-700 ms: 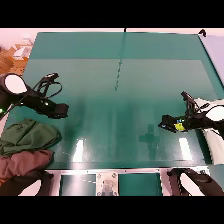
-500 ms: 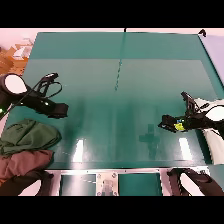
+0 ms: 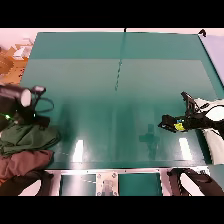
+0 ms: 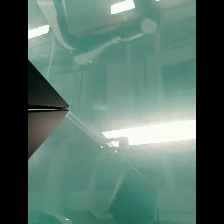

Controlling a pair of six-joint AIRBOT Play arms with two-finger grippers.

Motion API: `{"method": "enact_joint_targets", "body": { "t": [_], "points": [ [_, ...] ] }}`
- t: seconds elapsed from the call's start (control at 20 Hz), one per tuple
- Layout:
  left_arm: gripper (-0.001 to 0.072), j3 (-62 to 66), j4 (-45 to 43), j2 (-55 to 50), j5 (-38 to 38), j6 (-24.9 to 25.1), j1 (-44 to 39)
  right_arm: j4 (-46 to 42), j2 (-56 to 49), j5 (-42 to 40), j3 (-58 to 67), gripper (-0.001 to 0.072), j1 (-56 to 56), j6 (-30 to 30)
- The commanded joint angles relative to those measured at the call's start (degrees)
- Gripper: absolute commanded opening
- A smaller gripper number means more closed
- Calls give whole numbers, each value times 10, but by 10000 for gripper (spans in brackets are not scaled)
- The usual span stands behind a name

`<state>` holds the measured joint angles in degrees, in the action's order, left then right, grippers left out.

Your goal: Fold the shirts.

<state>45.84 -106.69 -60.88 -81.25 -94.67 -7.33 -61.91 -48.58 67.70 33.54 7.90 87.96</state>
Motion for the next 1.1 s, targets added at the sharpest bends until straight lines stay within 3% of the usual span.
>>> {"method": "enact_joint_targets", "body": {
  "t": [0.0,0.1,0.15,0.2,0.25,0.45,0.6,0.8,1.05],
  "points": [
    [720,-124,-90,-2,78,-41,12,0,0,0,0,17,-1,0],
    [717,-156,-87,-2,110,-38,40,0,0,0,0,17,-1,0],
    [559,-157,-87,-2,112,-38,51,0,0,0,0,17,-1,0],
    [91,-152,-86,-2,111,-28,57,0,0,0,0,17,-1,0],
    [21,-140,-83,-2,104,-12,57,0,0,0,0,17,-1,0],
    [19,32,14,-2,53,56,48,0,0,0,0,17,-1,0],
    [19,227,99,-2,25,80,-43,0,0,0,0,17,-1,0],
    [19,358,138,-7,139,82,-204,0,0,0,0,17,-1,0],
    [23,363,289,-137,256,146,-281,0,0,-2,0,17,-1,0]
  ]
}}
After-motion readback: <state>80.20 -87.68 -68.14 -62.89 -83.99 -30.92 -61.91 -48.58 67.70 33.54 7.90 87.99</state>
